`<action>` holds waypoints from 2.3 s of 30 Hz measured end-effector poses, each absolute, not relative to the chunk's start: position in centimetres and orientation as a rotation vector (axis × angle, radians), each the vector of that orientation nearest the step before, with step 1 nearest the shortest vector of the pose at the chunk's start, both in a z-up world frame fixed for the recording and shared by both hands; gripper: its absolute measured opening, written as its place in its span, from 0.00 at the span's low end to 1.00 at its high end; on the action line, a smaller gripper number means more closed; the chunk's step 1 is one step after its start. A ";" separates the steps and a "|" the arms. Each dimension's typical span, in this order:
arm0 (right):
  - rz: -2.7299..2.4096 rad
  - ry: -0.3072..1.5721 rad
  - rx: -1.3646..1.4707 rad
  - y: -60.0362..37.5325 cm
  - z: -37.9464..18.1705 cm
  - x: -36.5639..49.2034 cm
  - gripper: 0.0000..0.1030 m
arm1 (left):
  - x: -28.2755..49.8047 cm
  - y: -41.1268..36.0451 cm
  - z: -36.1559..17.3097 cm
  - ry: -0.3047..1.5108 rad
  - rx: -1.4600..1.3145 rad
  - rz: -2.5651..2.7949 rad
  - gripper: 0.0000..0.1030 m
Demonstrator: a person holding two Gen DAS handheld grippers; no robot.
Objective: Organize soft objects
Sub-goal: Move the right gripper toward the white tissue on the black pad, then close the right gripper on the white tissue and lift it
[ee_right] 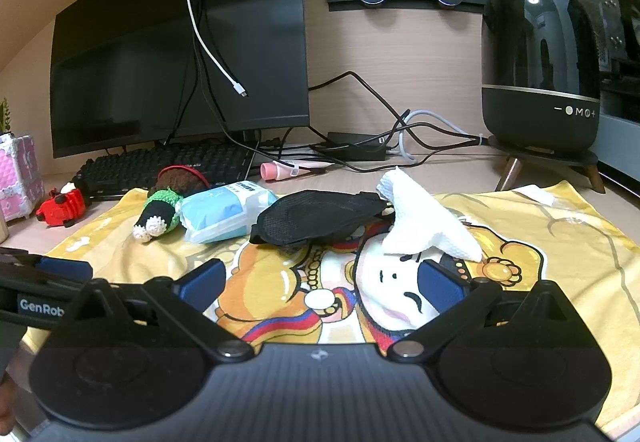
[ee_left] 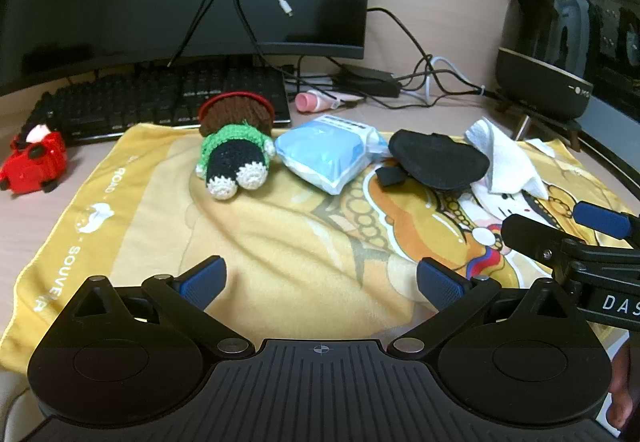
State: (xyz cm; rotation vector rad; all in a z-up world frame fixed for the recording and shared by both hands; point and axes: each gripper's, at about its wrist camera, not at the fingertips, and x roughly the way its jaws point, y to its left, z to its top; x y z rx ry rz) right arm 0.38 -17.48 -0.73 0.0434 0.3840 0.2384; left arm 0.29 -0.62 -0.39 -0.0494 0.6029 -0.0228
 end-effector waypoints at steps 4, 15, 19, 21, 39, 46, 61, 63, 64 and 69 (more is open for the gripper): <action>0.240 0.387 0.043 -17.6 -0.7 0.4 1.00 | 0.4 -0.5 -0.4 0.608 -0.050 -0.023 1.00; 0.241 0.393 0.040 -17.6 -1.0 0.8 1.00 | 0.7 -0.7 -0.5 0.614 -0.040 -0.022 1.00; 0.245 0.400 0.036 -17.4 -1.2 1.1 1.00 | 1.1 -0.7 -0.4 0.617 -0.036 -0.016 1.00; 0.254 0.401 0.032 -17.4 -1.2 1.3 1.00 | 1.4 -0.8 -0.3 0.619 -0.028 -0.010 1.00; 0.345 0.489 0.053 -18.5 -0.9 5.9 1.00 | 5.3 -1.4 0.5 0.666 0.008 -0.053 1.00; 0.340 0.524 0.031 -18.5 -0.7 7.0 1.00 | 6.3 -1.6 0.9 0.684 0.004 -0.041 1.00; 0.347 0.513 -0.024 -19.2 1.6 9.8 1.00 | 7.5 -0.5 3.1 0.693 0.023 -0.074 1.00; 0.340 0.501 -0.051 -19.5 2.0 10.5 1.00 | 8.3 -0.2 3.6 0.694 0.016 -0.135 1.00; 0.331 0.491 -0.074 -19.7 2.2 10.9 1.00 | 8.8 0.0 3.8 0.696 0.011 -0.167 1.00; 0.343 0.493 -0.138 -21.7 1.8 13.9 1.00 | 11.9 1.0 3.8 0.737 -0.064 -0.309 1.00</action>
